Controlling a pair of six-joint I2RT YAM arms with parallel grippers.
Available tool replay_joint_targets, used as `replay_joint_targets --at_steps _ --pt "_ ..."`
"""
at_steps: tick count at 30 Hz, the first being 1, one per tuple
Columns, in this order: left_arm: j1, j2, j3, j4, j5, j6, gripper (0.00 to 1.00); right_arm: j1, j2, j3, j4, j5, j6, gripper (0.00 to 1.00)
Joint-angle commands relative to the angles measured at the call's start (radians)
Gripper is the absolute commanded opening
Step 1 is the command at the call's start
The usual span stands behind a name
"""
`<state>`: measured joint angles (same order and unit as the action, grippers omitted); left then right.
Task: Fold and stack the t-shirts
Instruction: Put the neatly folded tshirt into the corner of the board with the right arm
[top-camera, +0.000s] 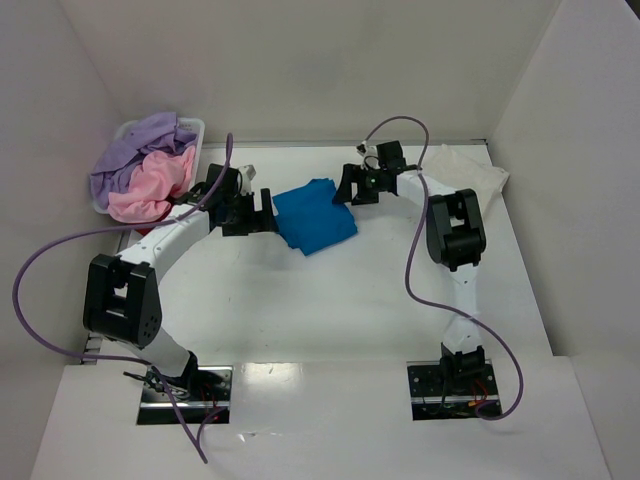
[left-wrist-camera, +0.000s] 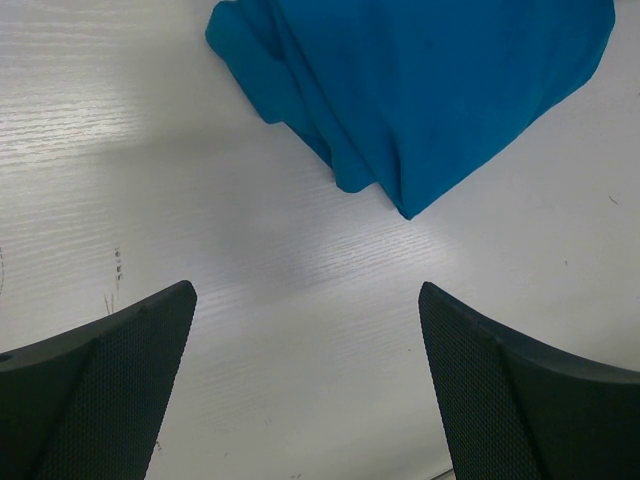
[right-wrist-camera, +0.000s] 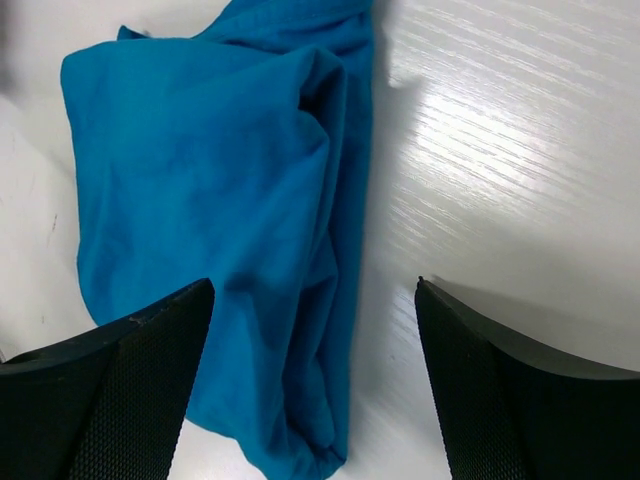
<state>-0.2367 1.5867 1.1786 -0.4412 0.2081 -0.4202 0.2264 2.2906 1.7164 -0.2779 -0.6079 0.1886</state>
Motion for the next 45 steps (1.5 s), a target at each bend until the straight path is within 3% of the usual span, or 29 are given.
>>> replay_joint_targets --at_steps 1,11,21,25,28,33,39,45 --pt "0.004 0.002 0.035 0.018 0.017 0.017 1.00 0.024 0.042 0.031 -0.038 -0.021 -0.015 0.87" --pt "0.004 -0.007 0.035 0.018 0.017 0.035 1.00 0.054 0.098 0.063 -0.081 -0.030 -0.015 0.73" --pt "0.004 -0.007 0.026 0.009 0.027 0.035 1.00 0.054 0.107 0.052 -0.115 -0.030 -0.006 0.29" --pt "0.004 -0.007 0.026 0.009 0.027 0.044 1.00 0.054 0.138 0.083 -0.124 -0.030 0.017 0.00" --pt "0.004 -0.007 0.036 0.009 0.027 0.044 1.00 0.054 0.126 0.107 -0.124 -0.017 0.038 0.00" --pt "0.004 -0.027 0.046 -0.010 0.027 0.054 1.00 0.054 0.032 0.158 -0.158 0.139 0.067 0.00" --pt "0.004 -0.054 0.046 -0.010 0.027 0.054 1.00 0.054 0.013 0.467 -0.382 0.378 0.057 0.00" --pt "0.004 -0.064 0.046 -0.010 0.027 0.054 1.00 0.044 0.013 0.580 -0.460 0.508 0.045 0.00"
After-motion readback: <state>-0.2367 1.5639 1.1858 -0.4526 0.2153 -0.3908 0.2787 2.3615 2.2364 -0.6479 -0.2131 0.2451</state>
